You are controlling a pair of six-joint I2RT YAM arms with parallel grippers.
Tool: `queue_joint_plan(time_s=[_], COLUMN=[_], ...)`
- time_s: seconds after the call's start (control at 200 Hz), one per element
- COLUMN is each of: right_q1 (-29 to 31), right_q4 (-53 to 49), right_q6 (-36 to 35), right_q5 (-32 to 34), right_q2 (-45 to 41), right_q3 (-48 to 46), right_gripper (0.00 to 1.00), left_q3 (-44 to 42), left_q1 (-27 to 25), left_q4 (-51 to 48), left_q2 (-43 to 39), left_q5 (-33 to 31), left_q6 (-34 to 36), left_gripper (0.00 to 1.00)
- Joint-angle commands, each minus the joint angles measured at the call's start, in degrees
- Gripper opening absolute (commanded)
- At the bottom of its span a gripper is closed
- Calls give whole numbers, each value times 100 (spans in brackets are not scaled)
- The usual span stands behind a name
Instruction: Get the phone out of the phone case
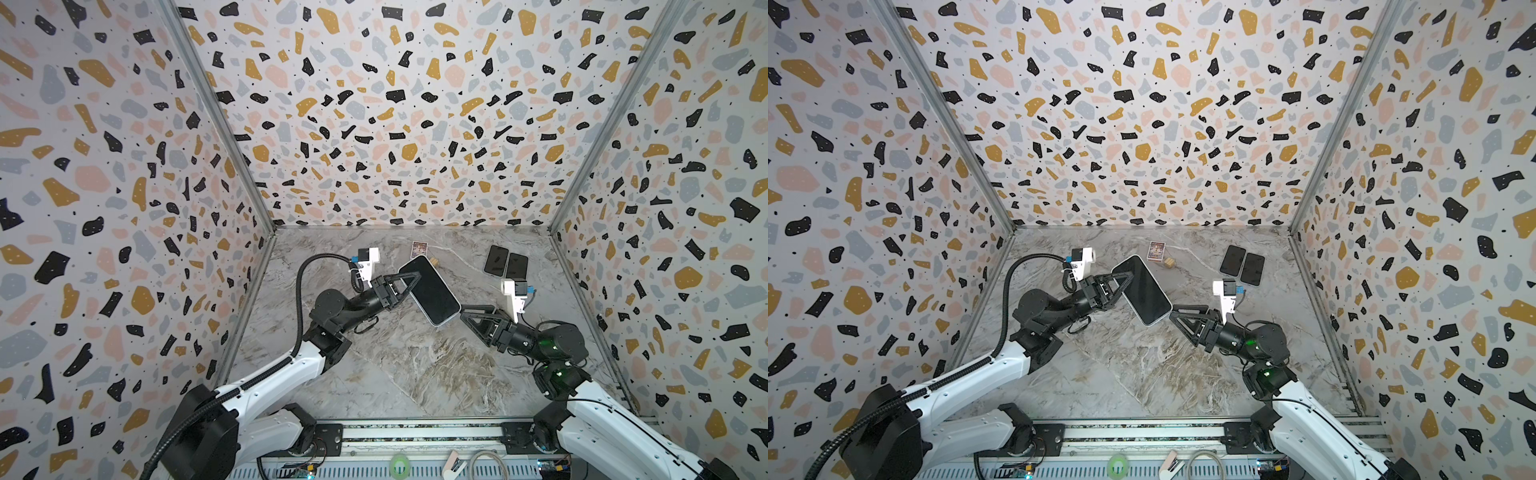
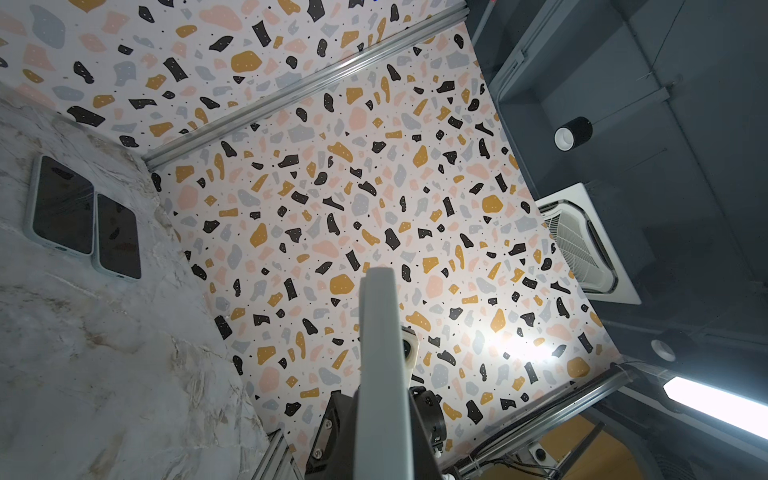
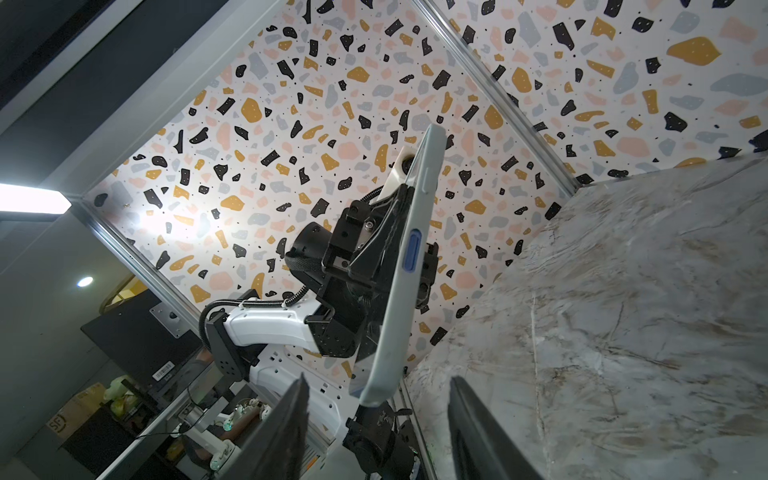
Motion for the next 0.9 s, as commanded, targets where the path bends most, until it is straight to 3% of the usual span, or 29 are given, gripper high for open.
queue_joint_plan(time_s=[0.0, 0.571, 0.896], right_q1=[-20, -20, -19], right_q4=[433, 1021, 1463], right_q6=[96, 280, 377], right_q5=[-106, -141, -125], right_q2=[28, 402, 456], right_q3=[76, 50, -99], right_gripper=[50, 36, 9], left_q3=[31, -7, -2], left_q1=[15, 6, -3], left_q4=[768, 842, 989], left_q2=[-38, -6, 60], left_q5=[80, 117, 142], left_q6=[-78, -56, -139], left_gripper=[0, 0, 0])
